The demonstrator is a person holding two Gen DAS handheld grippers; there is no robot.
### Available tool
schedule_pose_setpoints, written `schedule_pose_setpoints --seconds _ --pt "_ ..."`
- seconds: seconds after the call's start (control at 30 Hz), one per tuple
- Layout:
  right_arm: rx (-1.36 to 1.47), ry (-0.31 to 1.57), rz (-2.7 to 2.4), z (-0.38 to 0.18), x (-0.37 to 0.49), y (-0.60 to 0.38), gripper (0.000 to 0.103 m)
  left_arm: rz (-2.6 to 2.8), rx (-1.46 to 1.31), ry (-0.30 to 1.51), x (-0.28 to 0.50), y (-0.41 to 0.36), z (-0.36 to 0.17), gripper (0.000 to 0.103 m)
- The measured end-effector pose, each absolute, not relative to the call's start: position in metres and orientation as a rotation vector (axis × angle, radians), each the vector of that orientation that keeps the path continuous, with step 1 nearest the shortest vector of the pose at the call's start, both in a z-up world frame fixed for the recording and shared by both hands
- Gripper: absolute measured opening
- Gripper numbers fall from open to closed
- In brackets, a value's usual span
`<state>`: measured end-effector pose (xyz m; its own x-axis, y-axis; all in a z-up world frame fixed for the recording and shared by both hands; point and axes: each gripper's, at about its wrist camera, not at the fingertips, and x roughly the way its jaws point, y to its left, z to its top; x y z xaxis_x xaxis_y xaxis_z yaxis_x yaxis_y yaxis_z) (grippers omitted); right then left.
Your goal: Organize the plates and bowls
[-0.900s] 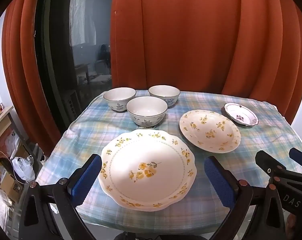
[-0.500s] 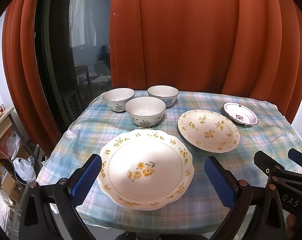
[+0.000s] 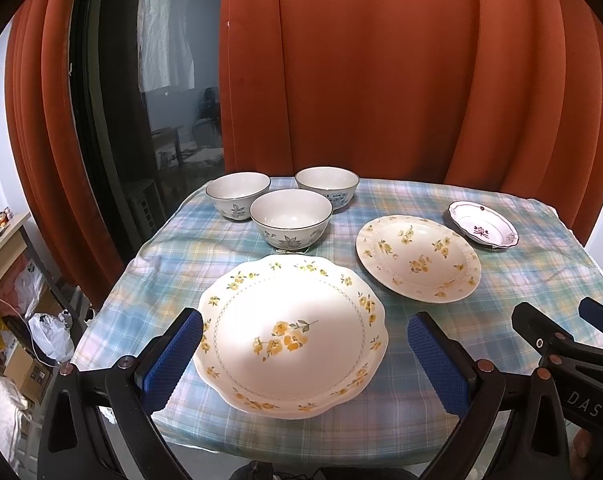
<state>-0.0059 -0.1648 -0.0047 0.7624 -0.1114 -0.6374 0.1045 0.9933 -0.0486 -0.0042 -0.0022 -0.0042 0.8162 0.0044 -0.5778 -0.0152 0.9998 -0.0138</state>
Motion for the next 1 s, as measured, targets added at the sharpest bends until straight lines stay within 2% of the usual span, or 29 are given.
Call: schedule_pose_setpoints --seconds 0.73,1.0 --pt "0.000 0.713 -0.129 -0.007 -0.002 -0.169 0.103 -0.026 -0.061 0.723 0.008 -0.003 -0.004 0.103" --pt "0.019 0.755 -0.126 -0.014 0.015 -0.156 0.103 -0.024 -0.051 0.705 0.028 0.011 -0.012 0.102"
